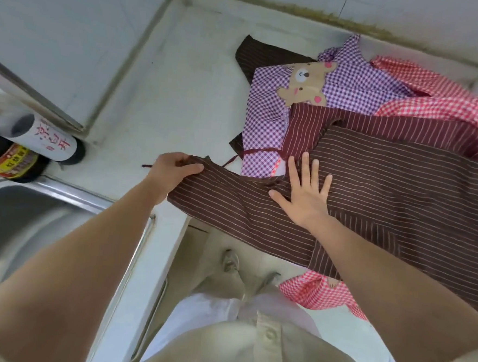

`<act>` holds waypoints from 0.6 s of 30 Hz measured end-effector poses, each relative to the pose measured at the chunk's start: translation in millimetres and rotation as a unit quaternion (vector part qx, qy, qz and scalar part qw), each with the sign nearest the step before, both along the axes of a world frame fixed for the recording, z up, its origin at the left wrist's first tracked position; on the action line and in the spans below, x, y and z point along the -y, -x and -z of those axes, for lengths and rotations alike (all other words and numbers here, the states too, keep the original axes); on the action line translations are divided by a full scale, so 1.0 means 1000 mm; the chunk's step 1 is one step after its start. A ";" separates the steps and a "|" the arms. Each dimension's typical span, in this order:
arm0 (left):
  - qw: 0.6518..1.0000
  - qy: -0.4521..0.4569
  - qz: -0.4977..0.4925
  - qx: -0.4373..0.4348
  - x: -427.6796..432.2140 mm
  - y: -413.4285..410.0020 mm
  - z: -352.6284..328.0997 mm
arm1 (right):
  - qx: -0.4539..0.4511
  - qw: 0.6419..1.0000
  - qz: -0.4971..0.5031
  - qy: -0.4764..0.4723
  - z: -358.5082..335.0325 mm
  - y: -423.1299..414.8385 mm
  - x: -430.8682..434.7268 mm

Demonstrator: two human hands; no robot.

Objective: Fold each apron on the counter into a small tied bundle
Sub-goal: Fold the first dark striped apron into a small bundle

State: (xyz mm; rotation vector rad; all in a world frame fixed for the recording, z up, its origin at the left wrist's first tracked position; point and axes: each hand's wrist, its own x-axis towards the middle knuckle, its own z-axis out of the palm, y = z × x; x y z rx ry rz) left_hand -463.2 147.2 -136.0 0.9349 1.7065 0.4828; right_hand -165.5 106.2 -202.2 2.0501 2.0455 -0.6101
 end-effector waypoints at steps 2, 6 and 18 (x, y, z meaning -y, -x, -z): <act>0.999 0.009 0.008 0.050 0.003 0.000 -0.001 | 0.003 1.000 0.001 0.001 -0.001 0.001 0.000; 0.994 0.073 0.065 0.040 0.006 -0.003 0.000 | 0.000 1.000 -0.003 -0.002 -0.002 0.000 0.000; 0.972 -0.039 0.007 -0.230 0.017 -0.004 0.004 | -0.116 0.959 -0.026 -0.257 -0.029 0.032 -0.004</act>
